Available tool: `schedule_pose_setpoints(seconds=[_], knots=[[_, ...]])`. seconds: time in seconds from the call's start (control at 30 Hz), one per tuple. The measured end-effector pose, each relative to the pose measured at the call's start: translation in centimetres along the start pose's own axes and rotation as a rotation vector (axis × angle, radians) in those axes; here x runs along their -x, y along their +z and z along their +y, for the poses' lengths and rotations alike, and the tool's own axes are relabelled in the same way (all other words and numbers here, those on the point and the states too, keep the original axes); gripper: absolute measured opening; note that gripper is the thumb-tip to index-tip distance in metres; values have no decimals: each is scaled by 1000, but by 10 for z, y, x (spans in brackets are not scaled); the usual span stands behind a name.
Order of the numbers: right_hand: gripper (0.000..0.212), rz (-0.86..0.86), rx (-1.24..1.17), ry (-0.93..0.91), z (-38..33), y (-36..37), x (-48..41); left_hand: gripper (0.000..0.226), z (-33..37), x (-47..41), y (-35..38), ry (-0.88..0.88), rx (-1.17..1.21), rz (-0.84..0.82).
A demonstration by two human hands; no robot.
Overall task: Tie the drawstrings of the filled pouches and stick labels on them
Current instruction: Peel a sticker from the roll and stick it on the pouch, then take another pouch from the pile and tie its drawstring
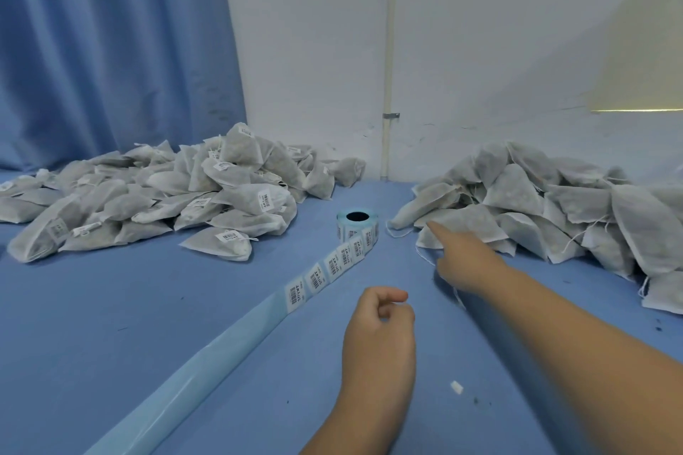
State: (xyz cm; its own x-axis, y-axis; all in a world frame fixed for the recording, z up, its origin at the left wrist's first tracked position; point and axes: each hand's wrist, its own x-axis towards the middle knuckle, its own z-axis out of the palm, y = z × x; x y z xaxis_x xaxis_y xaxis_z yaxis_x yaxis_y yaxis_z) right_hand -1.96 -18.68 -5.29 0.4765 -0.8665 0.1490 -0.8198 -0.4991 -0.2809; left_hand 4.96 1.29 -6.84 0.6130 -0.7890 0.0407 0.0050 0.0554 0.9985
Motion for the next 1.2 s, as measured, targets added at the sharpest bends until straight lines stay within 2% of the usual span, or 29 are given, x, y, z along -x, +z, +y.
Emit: schedule_pose_setpoints(seconds=[0.17, 0.3, 0.4, 0.53, 0.63, 0.73, 0.8, 0.87, 0.93, 1.03, 1.1, 1.2], knots=[[44, 38, 140, 186, -14, 9, -4, 20, -3, -1, 1, -4, -19, -21], [47, 87, 224, 254, -15, 14, -4, 20, -5, -2, 2, 3, -37, -28], [55, 24, 102, 315, -13, 16, -7, 19, -6, -2, 3, 11, -62, -28], [56, 97, -52, 341, -6, 15, -8, 20, -6, -3, 2, 17, -81, -33], [49, 194, -150, 253, 1, 9, 1, 20, -6, -2, 2, 31, -99, -31], [49, 262, -423, 134, 4, -1, 24, 24, -6, -1, 2, 49, -102, -2], [31, 269, -621, 76, 4, -10, 47, 29, -5, 0, 1, 79, -100, 44], [20, 208, -816, 46, 6, -20, 77, 34, -2, 0, -2, 148, -120, 95], [21, 100, -989, 16, 7, -32, 109, 38, 0, 2, -5, 267, -172, 99], [34, -23, -1207, 13, 6, -40, 142, 43, 3, 12, -6, 553, -363, -24], [29, -91, -1314, 47, 5, -39, 156, 52, 3, 19, -3, 703, -465, -99], [30, -292, -1468, 26, -1, -39, 176, 48, 0, 25, 1, 815, -502, -116]])
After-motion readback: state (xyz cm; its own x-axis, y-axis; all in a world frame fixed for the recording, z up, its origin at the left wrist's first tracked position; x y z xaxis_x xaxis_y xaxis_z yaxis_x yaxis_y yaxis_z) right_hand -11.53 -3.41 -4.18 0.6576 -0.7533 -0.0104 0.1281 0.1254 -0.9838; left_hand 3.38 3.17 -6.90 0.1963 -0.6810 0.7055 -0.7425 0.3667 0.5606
